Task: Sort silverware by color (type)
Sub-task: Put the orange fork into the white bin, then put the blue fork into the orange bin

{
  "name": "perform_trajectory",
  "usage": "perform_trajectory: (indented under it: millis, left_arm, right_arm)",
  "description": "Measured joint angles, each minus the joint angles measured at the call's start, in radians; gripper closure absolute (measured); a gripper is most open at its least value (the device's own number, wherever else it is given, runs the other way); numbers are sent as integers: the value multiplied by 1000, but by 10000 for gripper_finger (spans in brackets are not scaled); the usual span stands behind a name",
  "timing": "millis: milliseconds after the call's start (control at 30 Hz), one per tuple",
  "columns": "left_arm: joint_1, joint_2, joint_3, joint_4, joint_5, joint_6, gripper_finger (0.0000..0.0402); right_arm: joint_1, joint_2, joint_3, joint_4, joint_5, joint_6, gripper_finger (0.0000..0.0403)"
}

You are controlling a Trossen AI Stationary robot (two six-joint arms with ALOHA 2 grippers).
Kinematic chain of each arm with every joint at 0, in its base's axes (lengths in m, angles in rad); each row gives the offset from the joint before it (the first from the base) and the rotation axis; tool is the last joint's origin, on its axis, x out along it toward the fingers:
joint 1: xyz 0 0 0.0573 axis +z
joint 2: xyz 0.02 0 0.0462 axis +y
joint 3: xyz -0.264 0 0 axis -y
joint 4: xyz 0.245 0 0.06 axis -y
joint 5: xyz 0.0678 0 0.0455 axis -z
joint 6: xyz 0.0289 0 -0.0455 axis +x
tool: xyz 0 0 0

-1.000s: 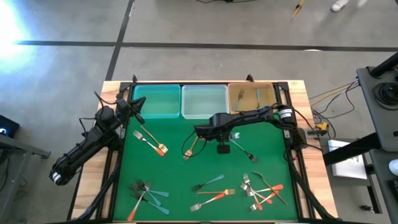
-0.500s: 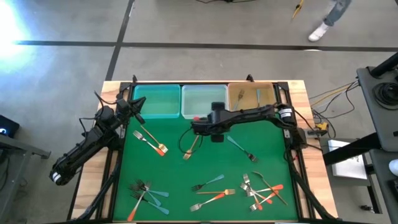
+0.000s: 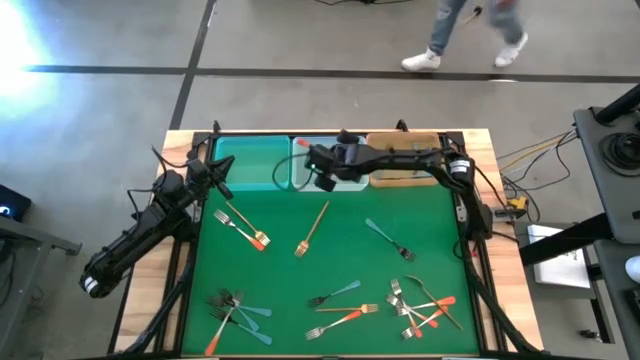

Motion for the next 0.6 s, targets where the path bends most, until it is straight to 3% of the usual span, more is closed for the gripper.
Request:
perform_trajectory:
  millis: [133, 367, 600]
  left_arm:
    - [0, 0, 0, 0, 0, 0, 402]
    - [0, 0, 0, 0, 0, 0, 401]
    - [0, 0, 0, 0, 0, 0, 401]
  right_arm:
    - [-35, 0, 0, -3, -71, 90, 367]
    - [-42, -2, 0, -35, -116, 111, 365]
    - [19, -26, 0, -368, -372, 418, 365]
